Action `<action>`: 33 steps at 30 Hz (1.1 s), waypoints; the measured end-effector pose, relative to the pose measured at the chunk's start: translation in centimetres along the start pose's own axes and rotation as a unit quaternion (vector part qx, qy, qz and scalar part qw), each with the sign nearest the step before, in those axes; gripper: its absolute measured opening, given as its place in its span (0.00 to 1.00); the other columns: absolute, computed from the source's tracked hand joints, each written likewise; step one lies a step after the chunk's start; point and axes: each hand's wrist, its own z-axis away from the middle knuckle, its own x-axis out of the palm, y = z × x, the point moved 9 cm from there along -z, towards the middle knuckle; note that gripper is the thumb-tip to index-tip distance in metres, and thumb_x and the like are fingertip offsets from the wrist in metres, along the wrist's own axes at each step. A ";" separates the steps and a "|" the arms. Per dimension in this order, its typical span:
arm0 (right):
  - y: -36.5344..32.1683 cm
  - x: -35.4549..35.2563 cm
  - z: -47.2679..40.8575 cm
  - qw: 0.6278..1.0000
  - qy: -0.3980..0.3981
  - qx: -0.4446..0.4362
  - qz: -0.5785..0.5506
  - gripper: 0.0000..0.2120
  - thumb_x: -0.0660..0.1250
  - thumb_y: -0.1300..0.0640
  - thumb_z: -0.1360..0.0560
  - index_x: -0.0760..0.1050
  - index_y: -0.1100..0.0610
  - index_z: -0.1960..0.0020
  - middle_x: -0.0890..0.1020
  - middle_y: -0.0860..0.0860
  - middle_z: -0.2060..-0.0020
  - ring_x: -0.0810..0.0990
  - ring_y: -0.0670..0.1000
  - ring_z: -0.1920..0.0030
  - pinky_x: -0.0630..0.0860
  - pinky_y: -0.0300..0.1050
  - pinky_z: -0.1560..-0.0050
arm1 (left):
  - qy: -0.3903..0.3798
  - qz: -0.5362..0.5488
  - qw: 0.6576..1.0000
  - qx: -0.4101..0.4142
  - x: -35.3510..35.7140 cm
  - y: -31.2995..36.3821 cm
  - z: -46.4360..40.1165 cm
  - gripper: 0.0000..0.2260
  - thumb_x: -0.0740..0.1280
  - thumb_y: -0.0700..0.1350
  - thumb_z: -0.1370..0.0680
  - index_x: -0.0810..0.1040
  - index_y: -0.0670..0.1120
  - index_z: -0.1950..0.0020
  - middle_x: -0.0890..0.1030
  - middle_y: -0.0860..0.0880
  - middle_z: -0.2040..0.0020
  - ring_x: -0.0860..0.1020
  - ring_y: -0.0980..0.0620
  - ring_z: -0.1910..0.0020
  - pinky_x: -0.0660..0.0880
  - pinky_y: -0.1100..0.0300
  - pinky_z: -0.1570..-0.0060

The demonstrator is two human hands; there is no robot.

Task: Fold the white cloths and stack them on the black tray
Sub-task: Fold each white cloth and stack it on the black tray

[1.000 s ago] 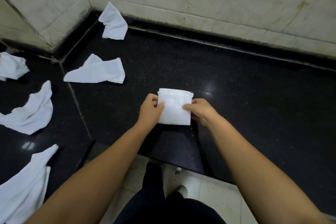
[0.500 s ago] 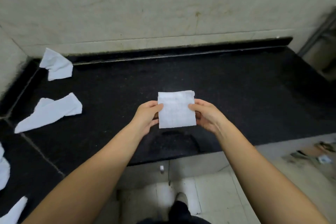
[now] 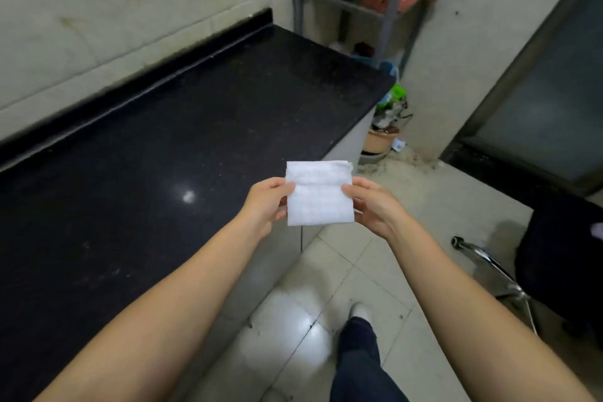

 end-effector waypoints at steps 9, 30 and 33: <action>-11.4 -19.9 -4.5 0.995 0.075 -0.053 -0.039 0.08 0.62 0.65 0.23 0.76 0.54 0.55 0.80 0.51 0.59 0.78 0.48 0.60 0.74 0.41 0.59 | -0.082 -0.019 0.996 0.019 23.3 5.6 -8.7 0.07 0.63 0.38 0.22 0.74 0.46 0.60 0.78 0.48 0.61 0.76 0.54 0.65 0.74 0.67 0.73; -47.2 -27.0 -37.0 0.987 -0.028 -0.156 0.017 0.08 0.62 0.66 0.23 0.77 0.56 0.56 0.83 0.50 0.65 0.81 0.49 0.68 0.79 0.42 0.66 | -0.025 0.028 0.987 0.156 38.7 35.4 -38.1 0.08 0.64 0.39 0.22 0.76 0.46 0.62 0.80 0.49 0.61 0.77 0.52 0.61 0.77 0.53 0.52; -53.9 -25.3 -41.4 0.982 -0.047 -0.177 0.038 0.06 0.64 0.65 0.23 0.76 0.56 0.55 0.83 0.51 0.59 0.82 0.48 0.63 0.82 0.42 0.65 | -0.005 0.019 0.980 0.200 38.8 42.1 -40.8 0.08 0.63 0.38 0.22 0.75 0.44 0.60 0.80 0.47 0.61 0.77 0.53 0.64 0.76 0.59 0.64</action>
